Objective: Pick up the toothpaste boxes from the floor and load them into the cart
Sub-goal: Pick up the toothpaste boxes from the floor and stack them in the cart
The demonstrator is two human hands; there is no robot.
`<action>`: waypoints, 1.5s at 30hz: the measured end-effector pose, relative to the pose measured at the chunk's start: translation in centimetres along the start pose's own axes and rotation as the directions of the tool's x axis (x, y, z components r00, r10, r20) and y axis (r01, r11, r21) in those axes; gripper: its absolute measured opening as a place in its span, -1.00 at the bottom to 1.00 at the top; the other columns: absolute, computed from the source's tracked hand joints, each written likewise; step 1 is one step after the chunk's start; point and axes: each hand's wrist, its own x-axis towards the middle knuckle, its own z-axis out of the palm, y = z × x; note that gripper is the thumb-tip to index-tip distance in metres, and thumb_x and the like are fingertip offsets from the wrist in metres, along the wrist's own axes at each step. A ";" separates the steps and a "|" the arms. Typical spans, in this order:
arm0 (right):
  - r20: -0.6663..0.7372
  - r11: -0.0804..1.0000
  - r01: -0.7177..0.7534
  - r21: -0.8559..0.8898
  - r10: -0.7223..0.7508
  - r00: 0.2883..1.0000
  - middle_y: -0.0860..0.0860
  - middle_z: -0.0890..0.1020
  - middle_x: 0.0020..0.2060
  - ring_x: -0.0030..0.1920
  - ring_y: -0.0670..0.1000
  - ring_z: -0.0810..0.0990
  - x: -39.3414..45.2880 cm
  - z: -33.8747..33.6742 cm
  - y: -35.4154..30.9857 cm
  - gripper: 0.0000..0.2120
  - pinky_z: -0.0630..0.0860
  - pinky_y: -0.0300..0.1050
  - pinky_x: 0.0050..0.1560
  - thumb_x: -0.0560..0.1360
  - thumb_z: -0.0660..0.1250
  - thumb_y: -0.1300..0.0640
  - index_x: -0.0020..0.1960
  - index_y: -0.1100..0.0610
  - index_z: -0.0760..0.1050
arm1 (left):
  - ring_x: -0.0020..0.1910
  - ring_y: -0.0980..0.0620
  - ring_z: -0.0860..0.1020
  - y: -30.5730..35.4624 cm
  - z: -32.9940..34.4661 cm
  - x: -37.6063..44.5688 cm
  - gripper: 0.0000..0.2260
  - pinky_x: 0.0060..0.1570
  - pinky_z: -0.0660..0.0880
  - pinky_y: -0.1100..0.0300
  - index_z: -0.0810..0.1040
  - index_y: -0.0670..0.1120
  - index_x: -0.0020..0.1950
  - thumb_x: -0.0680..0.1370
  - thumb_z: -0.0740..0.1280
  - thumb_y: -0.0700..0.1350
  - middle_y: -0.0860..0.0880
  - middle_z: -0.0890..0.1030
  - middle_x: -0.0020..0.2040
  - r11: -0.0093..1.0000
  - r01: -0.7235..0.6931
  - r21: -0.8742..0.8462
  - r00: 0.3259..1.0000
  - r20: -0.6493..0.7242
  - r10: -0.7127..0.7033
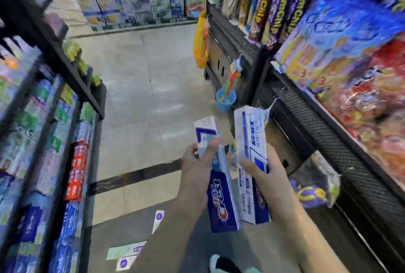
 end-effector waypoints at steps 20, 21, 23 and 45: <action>-0.911 0.992 0.056 0.113 0.081 0.403 -0.14 0.67 0.12 0.09 -0.04 0.69 -40.1 2.5 0.2 -0.47 0.63 0.21 0.11 0.39 0.53 -0.16 0.29 -0.21 0.41 | -0.17 -0.10 0.72 -4.6 1.9 -26.5 -0.56 -0.12 0.61 0.01 0.53 -0.16 0.20 0.51 0.45 0.14 -0.16 0.72 -0.07 0.808 -0.105 0.580 0.393 0.770 -0.502; -0.934 0.991 0.065 0.120 0.090 0.347 -0.16 0.67 0.12 0.10 -0.06 0.68 -42.5 2.7 0.8 -0.49 0.62 0.19 0.14 0.41 0.53 -0.13 0.29 -0.21 0.41 | -0.19 -0.11 0.71 -5.7 1.8 -28.3 -0.46 -0.15 0.60 0.00 0.51 -0.19 0.24 0.46 0.48 0.17 -0.17 0.72 -0.08 0.774 -0.104 0.624 0.321 0.758 -0.568; -0.961 0.990 0.057 0.131 0.113 0.252 -0.20 0.67 0.11 0.11 -0.11 0.67 -47.2 2.9 2.0 -0.53 0.59 0.12 0.20 0.46 0.52 -0.06 0.29 -0.20 0.41 | -0.19 -0.14 0.71 -7.8 1.3 -32.2 -0.35 -0.17 0.59 0.00 0.49 -0.18 0.27 0.35 0.53 0.19 -0.20 0.71 -0.06 0.731 -0.128 0.671 0.186 0.740 -0.647; -0.902 0.881 -0.252 0.401 0.331 -0.278 -0.31 0.61 -0.06 -0.14 -0.41 0.56 -84.7 -7.4 13.7 -0.59 0.43 -0.47 -0.21 0.40 0.57 0.02 0.05 -0.12 0.38 | -0.06 0.28 0.62 -31.3 4.1 -63.2 -0.63 -0.08 0.47 0.30 0.43 0.10 0.20 0.49 0.50 0.06 0.14 0.66 0.05 0.578 -0.751 0.318 -0.206 0.719 -0.663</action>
